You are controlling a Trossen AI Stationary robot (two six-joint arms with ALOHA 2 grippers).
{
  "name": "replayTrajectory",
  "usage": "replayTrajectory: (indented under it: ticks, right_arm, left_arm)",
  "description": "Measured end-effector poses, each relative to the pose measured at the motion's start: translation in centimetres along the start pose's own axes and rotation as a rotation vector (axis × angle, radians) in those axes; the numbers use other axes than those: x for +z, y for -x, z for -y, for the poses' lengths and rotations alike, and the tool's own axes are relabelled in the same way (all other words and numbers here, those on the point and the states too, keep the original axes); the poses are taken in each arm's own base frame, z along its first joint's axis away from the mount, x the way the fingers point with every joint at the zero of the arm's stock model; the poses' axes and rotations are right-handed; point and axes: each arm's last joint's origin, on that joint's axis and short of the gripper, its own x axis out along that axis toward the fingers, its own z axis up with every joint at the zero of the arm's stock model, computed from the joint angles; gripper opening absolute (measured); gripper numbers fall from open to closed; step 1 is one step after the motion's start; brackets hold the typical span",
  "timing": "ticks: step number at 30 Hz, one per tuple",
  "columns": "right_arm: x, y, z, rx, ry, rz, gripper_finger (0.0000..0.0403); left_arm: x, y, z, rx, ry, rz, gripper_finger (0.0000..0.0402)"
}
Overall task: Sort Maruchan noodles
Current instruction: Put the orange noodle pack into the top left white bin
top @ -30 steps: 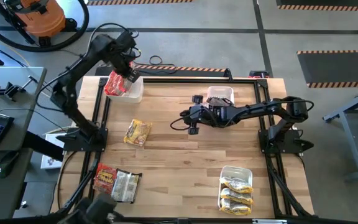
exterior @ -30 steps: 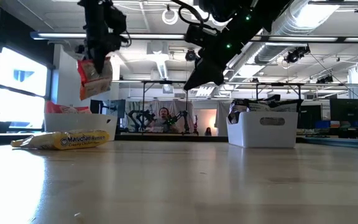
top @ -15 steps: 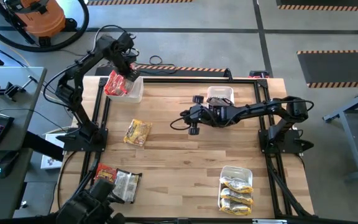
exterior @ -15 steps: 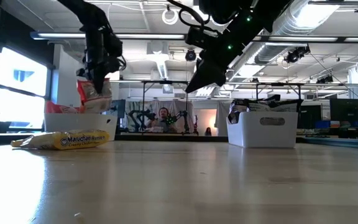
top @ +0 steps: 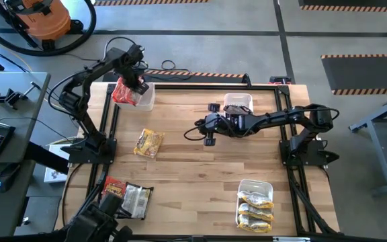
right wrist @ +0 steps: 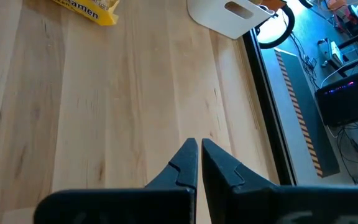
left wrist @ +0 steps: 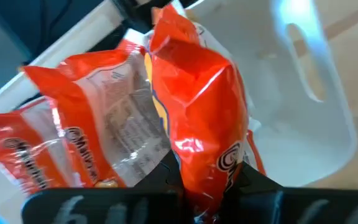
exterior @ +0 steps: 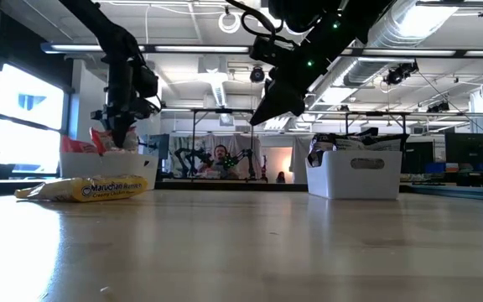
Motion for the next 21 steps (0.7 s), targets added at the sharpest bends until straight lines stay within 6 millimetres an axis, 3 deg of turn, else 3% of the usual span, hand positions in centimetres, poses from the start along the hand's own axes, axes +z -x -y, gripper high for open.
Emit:
replayTrajectory:
  ticks: [12,21]
  right_arm:
    - [0.0,0.0,0.1,0.0,-0.003,0.002,0.0]
    - [0.0,0.0,0.1,0.002,-0.003,0.002,0.0]
  left_arm:
    - [0.7,-0.1,-0.2,0.107,0.029,0.071,0.0019]
    - [0.5,-1.3,0.5,0.121,0.045,0.086,0.0026]
